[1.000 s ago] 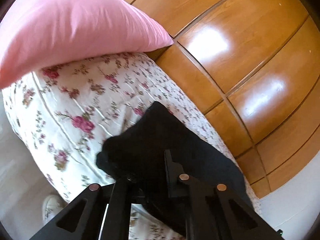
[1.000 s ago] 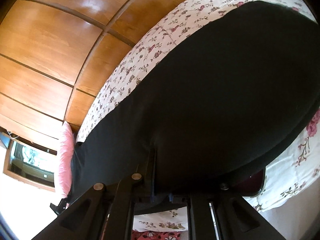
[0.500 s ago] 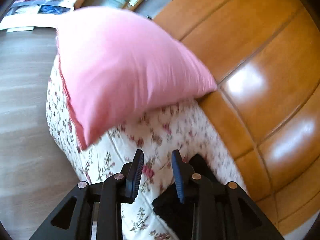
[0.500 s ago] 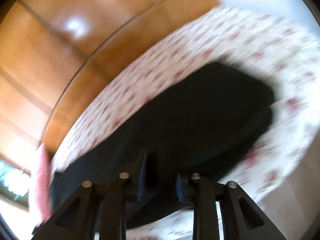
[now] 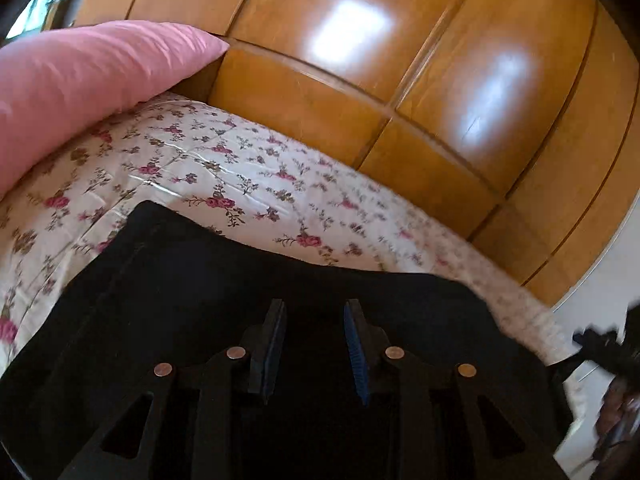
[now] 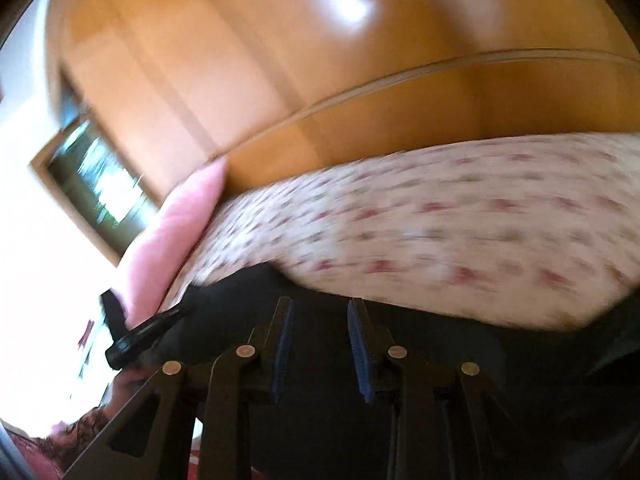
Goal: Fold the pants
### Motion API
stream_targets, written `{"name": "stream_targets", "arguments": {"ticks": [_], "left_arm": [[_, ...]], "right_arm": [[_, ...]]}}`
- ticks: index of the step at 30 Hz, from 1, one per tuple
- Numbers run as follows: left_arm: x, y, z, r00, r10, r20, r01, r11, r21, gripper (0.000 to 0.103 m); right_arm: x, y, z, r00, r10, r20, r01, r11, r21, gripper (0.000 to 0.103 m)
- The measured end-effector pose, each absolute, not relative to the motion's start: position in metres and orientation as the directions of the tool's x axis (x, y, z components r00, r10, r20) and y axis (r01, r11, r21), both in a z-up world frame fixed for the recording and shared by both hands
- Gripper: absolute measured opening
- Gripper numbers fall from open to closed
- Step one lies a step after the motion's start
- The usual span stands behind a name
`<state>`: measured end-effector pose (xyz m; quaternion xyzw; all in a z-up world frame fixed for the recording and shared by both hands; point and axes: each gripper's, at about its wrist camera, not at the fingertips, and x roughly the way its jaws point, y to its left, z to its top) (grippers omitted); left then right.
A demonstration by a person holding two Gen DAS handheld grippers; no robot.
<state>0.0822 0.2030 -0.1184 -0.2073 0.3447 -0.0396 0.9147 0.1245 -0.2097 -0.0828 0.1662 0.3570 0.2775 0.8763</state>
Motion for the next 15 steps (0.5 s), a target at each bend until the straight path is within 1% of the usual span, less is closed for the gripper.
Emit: {"name": "stream_targets", "arguments": {"ticks": [2,3,4,7,9,12,14,15], "left_arm": [[0.088,0.208,-0.129,0.753,-0.171,-0.635,-0.117,0.915,-0.386,0.03],[0.088,0.212,-0.135,0.758,-0.164,-0.632,-0.132,0.91,-0.394,0.03],[0.085,0.217,-0.142,0.773,-0.173,-0.61,-0.129,0.899,-0.418,0.03],[0.071,0.221,-0.146,0.813,-0.19,-0.551,-0.094,0.89,-0.447,0.03],[0.068,0.219,-0.144,0.818,-0.186,-0.545,-0.085,0.897,-0.435,0.03],[0.066,0.221,-0.145,0.827,-0.19,-0.53,-0.082,0.89,-0.448,0.03],[0.066,0.223,-0.145,0.829,-0.198,-0.523,-0.086,0.879,-0.469,0.03],[0.068,0.224,-0.144,0.822,-0.198,-0.534,-0.097,0.875,-0.474,0.03]], "right_arm": [[0.155,-0.169,-0.088,0.505,0.66,-0.556,-0.424,0.751,0.506,0.03],[0.165,-0.155,-0.093,0.469,0.682,-0.561,-0.437,0.731,0.524,0.03],[0.177,-0.144,-0.098,0.443,0.693,-0.569,-0.438,0.721,0.537,0.03],[0.213,-0.109,-0.116,0.367,0.702,-0.61,-0.431,0.709,0.558,0.03],[0.227,-0.094,-0.128,0.322,0.696,-0.642,-0.431,0.712,0.555,0.03],[0.246,-0.072,-0.147,0.251,0.669,-0.7,-0.432,0.724,0.537,0.03],[0.254,-0.065,-0.156,0.227,0.671,-0.706,-0.439,0.718,0.541,0.008],[0.255,-0.065,-0.155,0.252,0.674,-0.695,-0.445,0.718,0.535,0.001]]}}
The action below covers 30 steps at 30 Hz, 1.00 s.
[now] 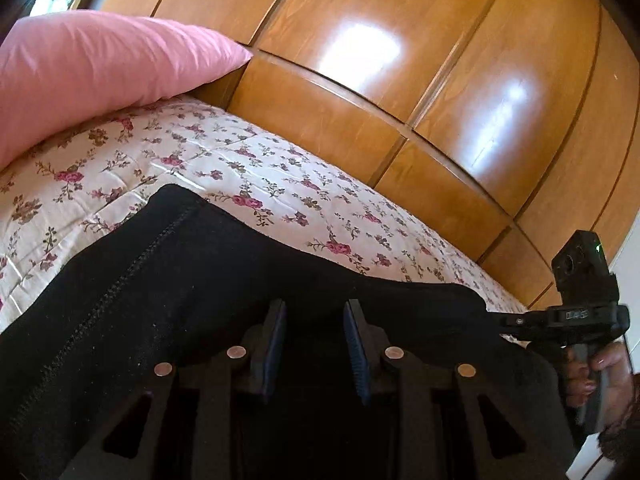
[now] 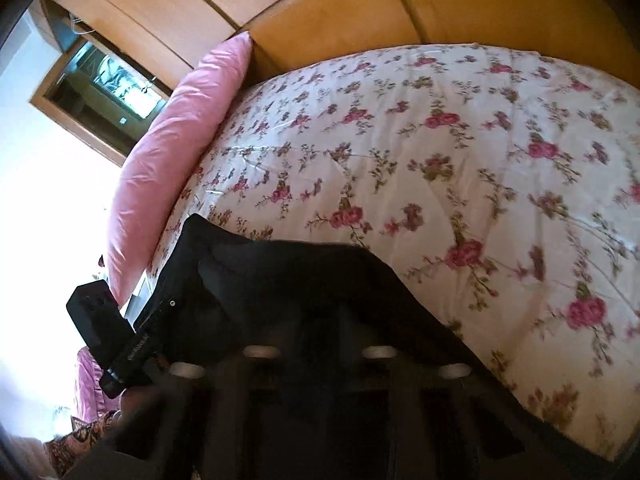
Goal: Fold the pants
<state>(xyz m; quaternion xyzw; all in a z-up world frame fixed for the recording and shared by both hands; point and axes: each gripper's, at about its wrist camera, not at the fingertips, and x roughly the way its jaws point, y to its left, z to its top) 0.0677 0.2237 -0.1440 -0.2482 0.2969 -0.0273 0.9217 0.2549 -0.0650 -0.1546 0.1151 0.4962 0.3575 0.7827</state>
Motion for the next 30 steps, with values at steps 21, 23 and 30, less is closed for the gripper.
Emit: {"name": "stream_targets", "arguments": {"ticks": [21,23,30], "left_arm": [[0.105,0.174,-0.112,0.736,-0.24,-0.633,-0.166,0.842,-0.513,0.044],[0.11,0.16,-0.114,0.761,-0.239,-0.603,-0.104,0.872,-0.478,0.053],[0.123,0.161,-0.143,0.735,-0.298,-0.609,-0.068,0.861,-0.503,0.059]], "right_arm": [[0.266,-0.043,-0.162,0.384,0.521,-0.762,-0.441,0.829,0.344,0.005],[0.276,-0.054,-0.163,0.468,0.517,-0.717,-0.354,0.853,0.383,0.0],[0.234,-0.109,-0.132,0.594,0.444,-0.671,-0.324,0.895,0.306,0.031]]}}
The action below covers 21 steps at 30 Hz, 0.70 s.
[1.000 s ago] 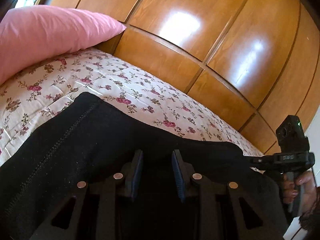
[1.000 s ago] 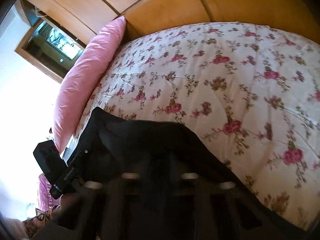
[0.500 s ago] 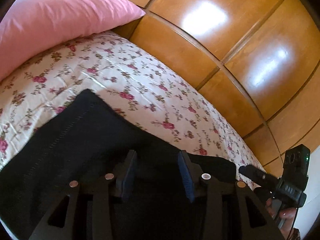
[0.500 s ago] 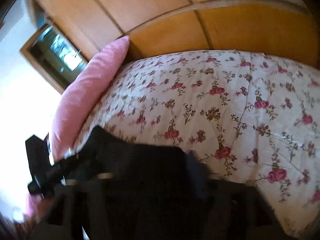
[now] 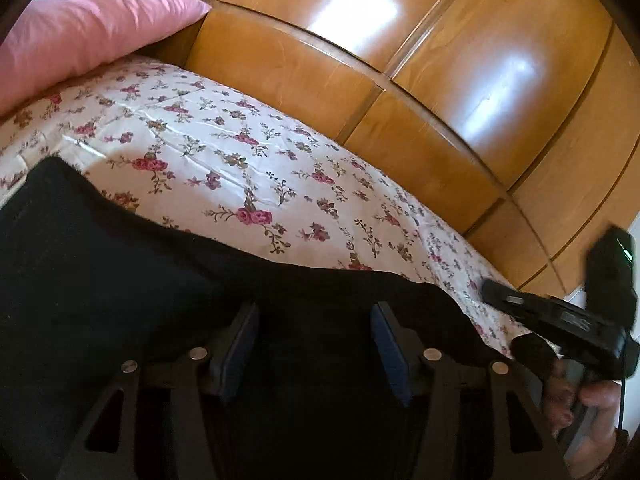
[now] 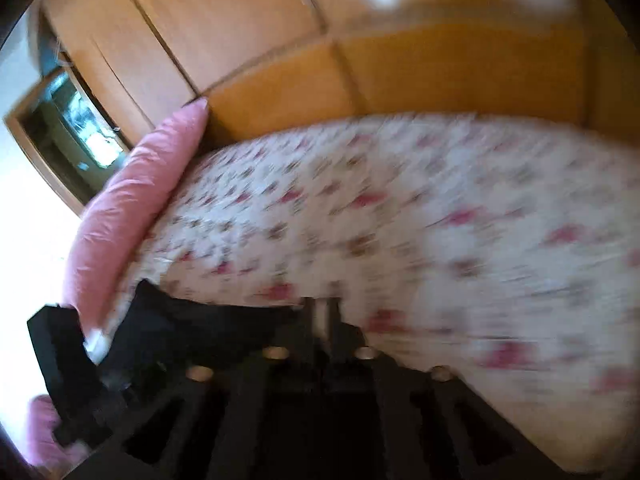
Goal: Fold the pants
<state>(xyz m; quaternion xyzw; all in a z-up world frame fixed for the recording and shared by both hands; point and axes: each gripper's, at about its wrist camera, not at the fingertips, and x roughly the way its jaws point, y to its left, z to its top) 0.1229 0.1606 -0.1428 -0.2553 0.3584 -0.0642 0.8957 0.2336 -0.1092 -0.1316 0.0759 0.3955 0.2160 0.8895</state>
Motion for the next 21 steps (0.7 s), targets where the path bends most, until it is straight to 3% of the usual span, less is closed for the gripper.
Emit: {"name": "stream_targets", "arguments": {"ticks": [1,3,6,12,14,15,21], "left_arm": [[0.12,0.161,-0.143,0.743,-0.302,-0.597,-0.061,0.858,-0.51,0.059],[0.117,0.161,-0.142,0.754,-0.302,-0.584,-0.055,0.856,-0.515,0.059],[0.115,0.159,-0.14,0.757,-0.298,-0.581,-0.055,0.857,-0.512,0.059],[0.115,0.16,-0.141,0.76,-0.304,-0.575,-0.053,0.852,-0.52,0.059],[0.113,0.161,-0.142,0.762,-0.308,-0.569,-0.05,0.849,-0.526,0.059],[0.112,0.162,-0.142,0.764,-0.31,-0.566,-0.049,0.847,-0.529,0.059],[0.112,0.162,-0.142,0.765,-0.309,-0.565,-0.049,0.847,-0.53,0.059]], "right_arm": [[0.228,-0.121,-0.126,0.637,0.356,-0.684,-0.283,0.933,0.222,0.058],[0.218,-0.155,-0.117,0.698,0.136,-0.703,-0.146,0.988,0.047,0.073],[0.214,-0.199,-0.122,0.65,-0.172,-0.74,0.023,0.978,-0.208,0.073],[0.208,-0.248,-0.166,0.485,-0.385,-0.785,0.075,0.913,-0.401,0.071],[0.2,-0.269,-0.172,0.474,-0.337,-0.813,0.089,0.937,-0.337,0.037],[0.197,-0.278,-0.172,0.475,-0.327,-0.817,0.11,0.943,-0.313,0.0],[0.128,-0.361,-0.123,0.605,-0.284,-0.744,0.343,0.936,-0.078,0.0]]}}
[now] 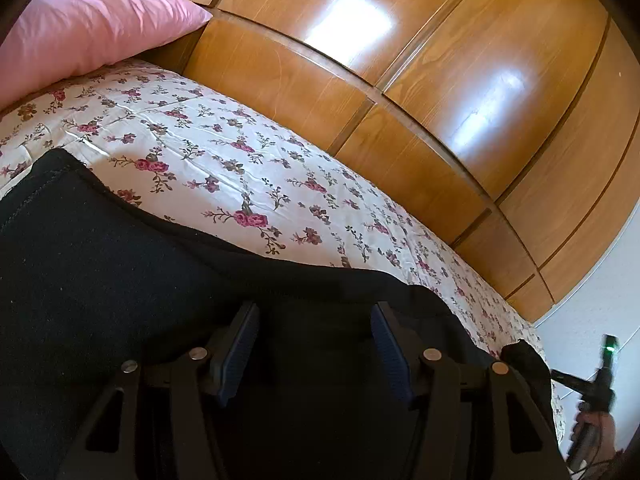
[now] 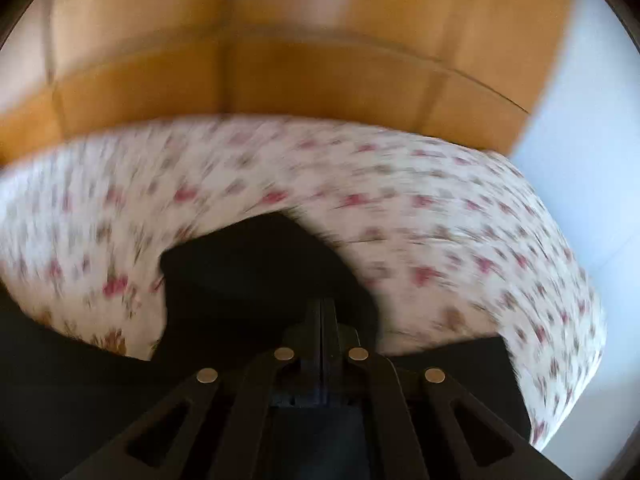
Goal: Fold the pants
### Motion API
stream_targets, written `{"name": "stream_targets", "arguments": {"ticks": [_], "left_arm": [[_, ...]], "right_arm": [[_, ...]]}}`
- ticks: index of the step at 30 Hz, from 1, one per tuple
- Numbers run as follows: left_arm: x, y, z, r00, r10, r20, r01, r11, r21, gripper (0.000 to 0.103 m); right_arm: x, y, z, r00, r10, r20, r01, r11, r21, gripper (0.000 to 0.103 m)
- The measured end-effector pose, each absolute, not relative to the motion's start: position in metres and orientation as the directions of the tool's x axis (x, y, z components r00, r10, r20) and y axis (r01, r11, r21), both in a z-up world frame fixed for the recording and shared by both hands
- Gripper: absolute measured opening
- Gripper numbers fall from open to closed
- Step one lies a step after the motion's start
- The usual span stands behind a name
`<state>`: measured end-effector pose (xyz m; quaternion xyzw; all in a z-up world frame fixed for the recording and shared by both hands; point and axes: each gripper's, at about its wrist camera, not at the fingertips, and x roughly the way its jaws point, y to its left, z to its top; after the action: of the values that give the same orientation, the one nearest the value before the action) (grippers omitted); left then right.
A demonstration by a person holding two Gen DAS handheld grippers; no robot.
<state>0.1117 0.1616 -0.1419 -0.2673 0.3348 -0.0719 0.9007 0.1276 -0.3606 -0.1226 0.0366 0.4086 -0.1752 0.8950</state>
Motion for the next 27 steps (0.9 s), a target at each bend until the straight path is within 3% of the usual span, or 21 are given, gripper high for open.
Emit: {"name": "stream_targets", "arguments": {"ticks": [3,6,8,9,10,14,19,20,22,25,27], "left_arm": [[0.112,0.161,-0.142,0.766,-0.305,-0.566,-0.052,0.848,-0.527,0.059],[0.112,0.16,-0.142,0.767,-0.305,-0.565,-0.052,0.847,-0.529,0.059],[0.112,0.16,-0.142,0.766,-0.303,-0.568,-0.054,0.849,-0.526,0.059],[0.112,0.16,-0.141,0.765,-0.302,-0.568,-0.054,0.85,-0.524,0.059],[0.112,0.16,-0.141,0.765,-0.303,-0.568,-0.053,0.85,-0.525,0.059],[0.111,0.161,-0.142,0.77,-0.309,-0.559,-0.049,0.844,-0.534,0.059],[0.11,0.16,-0.142,0.772,-0.307,-0.557,-0.048,0.845,-0.533,0.059],[0.11,0.161,-0.141,0.773,-0.308,-0.555,-0.048,0.843,-0.535,0.059],[0.11,0.161,-0.142,0.774,-0.31,-0.552,-0.047,0.841,-0.539,0.059],[0.11,0.161,-0.142,0.773,-0.307,-0.555,-0.05,0.843,-0.536,0.059],[0.11,0.16,-0.142,0.774,-0.308,-0.554,-0.049,0.842,-0.537,0.059]], "right_arm": [[0.093,-0.397,-0.107,0.635,-0.289,-0.716,0.43,0.903,0.017,0.001],[0.074,-0.398,-0.1,0.694,-0.188,-0.695,0.35,0.932,0.097,0.007],[0.083,-0.37,-0.098,0.718,-0.124,-0.685,0.256,0.962,0.094,0.033],[0.089,-0.354,-0.101,0.728,-0.095,-0.679,0.209,0.974,0.089,0.061],[0.097,-0.339,-0.102,0.733,-0.071,-0.677,0.173,0.981,0.084,0.072],[0.153,-0.268,-0.119,0.675,-0.048,-0.736,0.048,0.999,-0.021,0.068],[0.213,-0.238,-0.176,0.474,-0.253,-0.843,0.072,0.966,-0.249,0.062],[0.215,-0.24,-0.181,0.461,-0.272,-0.845,0.081,0.961,-0.265,0.058],[0.21,-0.257,-0.181,0.475,-0.228,-0.85,0.125,0.973,-0.192,0.021],[0.188,-0.289,-0.163,0.52,-0.163,-0.838,0.197,0.978,-0.068,0.008],[0.168,-0.309,-0.145,0.569,-0.18,-0.803,0.252,0.967,-0.038,0.008]]}}
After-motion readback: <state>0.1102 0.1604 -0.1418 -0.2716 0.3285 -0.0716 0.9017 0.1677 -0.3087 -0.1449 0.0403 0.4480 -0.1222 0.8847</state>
